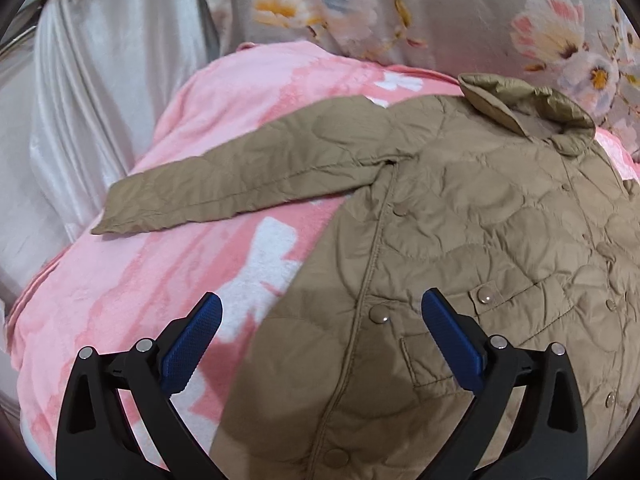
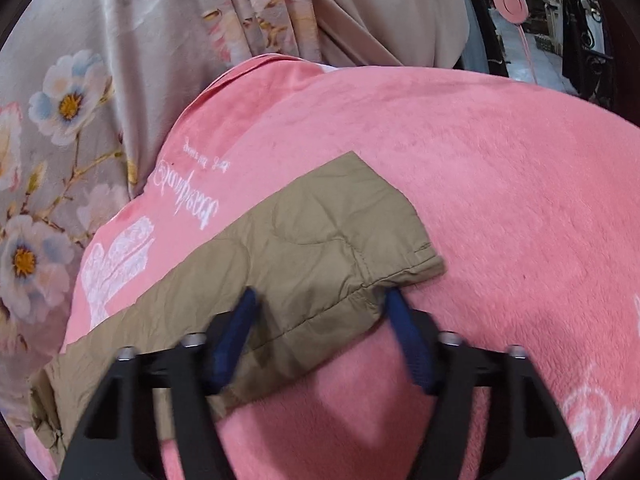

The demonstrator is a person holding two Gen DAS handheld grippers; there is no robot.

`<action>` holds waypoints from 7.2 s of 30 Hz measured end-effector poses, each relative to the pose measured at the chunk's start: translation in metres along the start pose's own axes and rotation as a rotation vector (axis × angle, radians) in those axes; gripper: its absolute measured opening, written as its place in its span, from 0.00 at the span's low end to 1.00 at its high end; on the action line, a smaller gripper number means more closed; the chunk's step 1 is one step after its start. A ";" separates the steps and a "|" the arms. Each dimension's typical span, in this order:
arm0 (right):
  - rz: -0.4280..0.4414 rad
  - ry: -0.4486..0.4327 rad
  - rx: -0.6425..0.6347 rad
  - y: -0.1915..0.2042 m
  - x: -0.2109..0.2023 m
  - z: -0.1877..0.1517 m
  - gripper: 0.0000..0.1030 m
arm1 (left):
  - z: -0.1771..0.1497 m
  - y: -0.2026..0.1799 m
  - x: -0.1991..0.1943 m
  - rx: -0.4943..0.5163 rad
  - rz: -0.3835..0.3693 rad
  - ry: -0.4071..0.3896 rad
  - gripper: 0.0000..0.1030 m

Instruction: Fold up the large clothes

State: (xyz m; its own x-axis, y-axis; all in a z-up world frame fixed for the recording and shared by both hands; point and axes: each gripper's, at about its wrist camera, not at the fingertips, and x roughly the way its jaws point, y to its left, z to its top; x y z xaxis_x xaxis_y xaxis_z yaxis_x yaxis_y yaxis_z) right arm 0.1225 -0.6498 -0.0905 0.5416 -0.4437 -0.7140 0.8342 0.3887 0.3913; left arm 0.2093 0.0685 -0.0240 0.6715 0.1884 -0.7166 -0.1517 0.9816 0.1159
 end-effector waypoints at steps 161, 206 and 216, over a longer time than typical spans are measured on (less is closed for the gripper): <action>0.300 0.216 -0.822 0.172 -0.270 -0.307 0.55 | 0.183 0.137 -0.052 -0.211 -0.345 -0.292 0.05; 0.451 0.482 -0.457 0.227 -0.110 -0.219 0.58 | 0.100 0.020 0.124 -0.578 -0.780 0.245 0.82; 0.466 0.359 -0.599 0.283 -0.130 -0.202 0.04 | 0.116 0.006 0.145 -0.646 -0.856 0.266 0.77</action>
State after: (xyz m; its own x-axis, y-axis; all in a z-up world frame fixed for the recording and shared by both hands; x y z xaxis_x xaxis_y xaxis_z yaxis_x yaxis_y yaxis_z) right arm 0.2673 -0.3188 -0.0043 0.6664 0.1131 -0.7370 0.2820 0.8768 0.3895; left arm 0.3901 0.1048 -0.0471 0.5701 -0.6345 -0.5220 -0.1132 0.5687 -0.8147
